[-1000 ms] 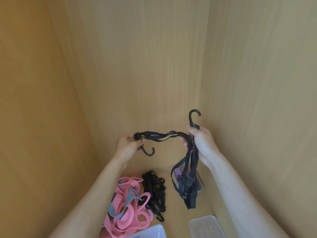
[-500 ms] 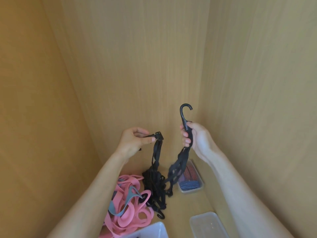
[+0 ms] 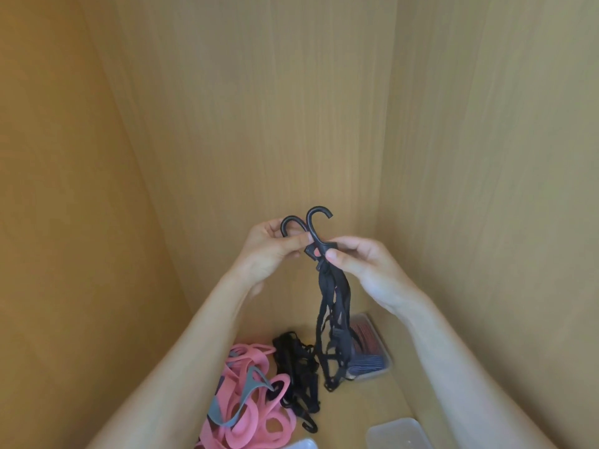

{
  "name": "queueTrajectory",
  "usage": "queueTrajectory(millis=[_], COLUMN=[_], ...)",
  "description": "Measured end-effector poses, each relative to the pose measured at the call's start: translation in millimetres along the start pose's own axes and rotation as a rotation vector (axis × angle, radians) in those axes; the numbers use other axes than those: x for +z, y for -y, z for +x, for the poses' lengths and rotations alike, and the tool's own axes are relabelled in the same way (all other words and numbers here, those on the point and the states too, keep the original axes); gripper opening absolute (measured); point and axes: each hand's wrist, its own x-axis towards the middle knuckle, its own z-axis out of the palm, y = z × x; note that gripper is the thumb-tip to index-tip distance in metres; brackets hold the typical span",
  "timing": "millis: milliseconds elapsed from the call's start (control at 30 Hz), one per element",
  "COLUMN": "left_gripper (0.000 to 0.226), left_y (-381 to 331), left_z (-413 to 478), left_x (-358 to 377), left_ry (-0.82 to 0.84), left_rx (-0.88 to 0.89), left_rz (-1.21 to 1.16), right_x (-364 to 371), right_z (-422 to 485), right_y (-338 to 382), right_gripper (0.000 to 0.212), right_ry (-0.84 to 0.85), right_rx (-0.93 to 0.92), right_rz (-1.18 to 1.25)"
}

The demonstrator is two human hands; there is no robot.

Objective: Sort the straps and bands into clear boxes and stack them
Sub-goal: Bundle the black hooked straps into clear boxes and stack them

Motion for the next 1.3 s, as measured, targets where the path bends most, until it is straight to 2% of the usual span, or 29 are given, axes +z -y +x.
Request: queueTrajectory(millis=[33, 200, 300, 400, 467, 633, 733, 900, 1000, 1133, 1200, 1300], left_gripper=[0.009, 0.021, 0.019, 0.034, 0.035, 0.014, 0.014, 0.021, 0.023, 0.025, 0.039, 0.064], left_y=[0, 6, 6, 2, 1, -3, -7, -12, -17, -32, -41, -46], left_z=[0, 0, 1, 1, 2, 2, 3, 7, 10, 8, 7, 5], left_x=[2, 12, 11, 10, 12, 18, 19, 15, 6, -4, -6, 3], left_ry=[0.016, 0.053, 0.12, 0.199, 0.197, 0.087, 0.096, 0.174, 0.239, 0.321, 0.355, 0.561], left_rx=[0.008, 0.022, 0.028, 0.028, 0.045, 0.065, 0.076, 0.045, 0.011, -0.044, -0.063, -0.146], left_rz=[-0.009, -0.066, -0.081, -0.152, -0.081, 0.05, 0.073, 0.162, 0.221, 0.465, 0.677, 1.041], right_x=[2, 8, 8, 7, 6, 4, 4, 0, -6, -7, -3, 2], right_z=[-1, 3, 2, 3, 5, 6, 6, 6, 7, 6, 4, 2], right_y=[0, -7, -11, -12, -13, -13, -15, -14, -15, -17, -18, -19], right_gripper=[0.018, 0.027, 0.027, 0.029, 0.023, 0.027, 0.033, 0.04, 0.026, 0.022, 0.022, 0.02], right_ry=[0.008, -0.053, -0.093, -0.104, -0.103, -0.126, -0.17, -0.068, 0.002, 0.049, 0.107, 0.21], right_rx=[0.006, 0.041, 0.061, 0.074, 0.089, 0.117, 0.116, 0.145, 0.146, 0.19, 0.217, 0.254], right_rz=[-0.005, -0.013, 0.03, 0.051, 0.054, 0.03, 0.107, 0.147, 0.049, -0.055, -0.113, -0.208])
